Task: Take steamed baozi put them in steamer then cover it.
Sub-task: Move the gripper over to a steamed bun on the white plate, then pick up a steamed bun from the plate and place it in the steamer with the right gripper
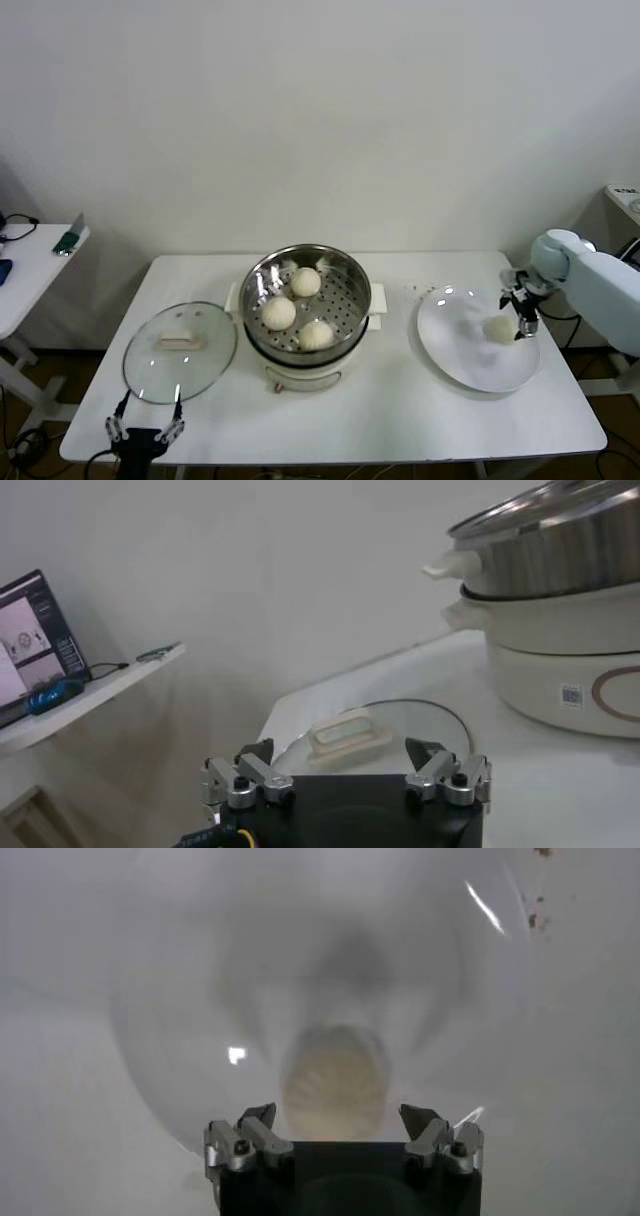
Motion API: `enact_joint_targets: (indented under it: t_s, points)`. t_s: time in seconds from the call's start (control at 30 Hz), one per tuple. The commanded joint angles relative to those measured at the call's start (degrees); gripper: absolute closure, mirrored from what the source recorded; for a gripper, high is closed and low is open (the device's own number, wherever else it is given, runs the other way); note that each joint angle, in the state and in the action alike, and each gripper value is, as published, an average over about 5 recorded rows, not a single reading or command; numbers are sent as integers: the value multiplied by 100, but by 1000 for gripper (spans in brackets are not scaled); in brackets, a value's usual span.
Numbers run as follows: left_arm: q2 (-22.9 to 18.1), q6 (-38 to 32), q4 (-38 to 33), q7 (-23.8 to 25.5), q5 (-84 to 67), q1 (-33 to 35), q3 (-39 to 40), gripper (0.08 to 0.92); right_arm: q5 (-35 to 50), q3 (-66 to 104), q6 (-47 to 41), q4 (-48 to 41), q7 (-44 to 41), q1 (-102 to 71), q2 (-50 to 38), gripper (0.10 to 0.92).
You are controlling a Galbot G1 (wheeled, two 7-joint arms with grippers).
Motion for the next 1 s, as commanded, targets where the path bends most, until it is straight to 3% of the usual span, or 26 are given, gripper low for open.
enact_joint_targets:
  t_s: [0.03, 0.43, 0.73, 1.0]
  points:
    - [-15, 8, 45, -7, 44, -42, -2, 177, -440, 364, 242, -762, -11, -252, 462, 203]
    - [-33, 2, 58, -15, 85, -49, 1, 177, -497, 334, 283, -840, -45, -254, 522, 205]
    - [-51, 21, 20, -86, 142, -20, 23, 177, -417, 436, 337, -848, -112, -189, 516, 270]
    - [-81, 14, -42, -99, 152, 2, 49, 177, 912, -538, -164, -346, -88, 679, 273, 294]
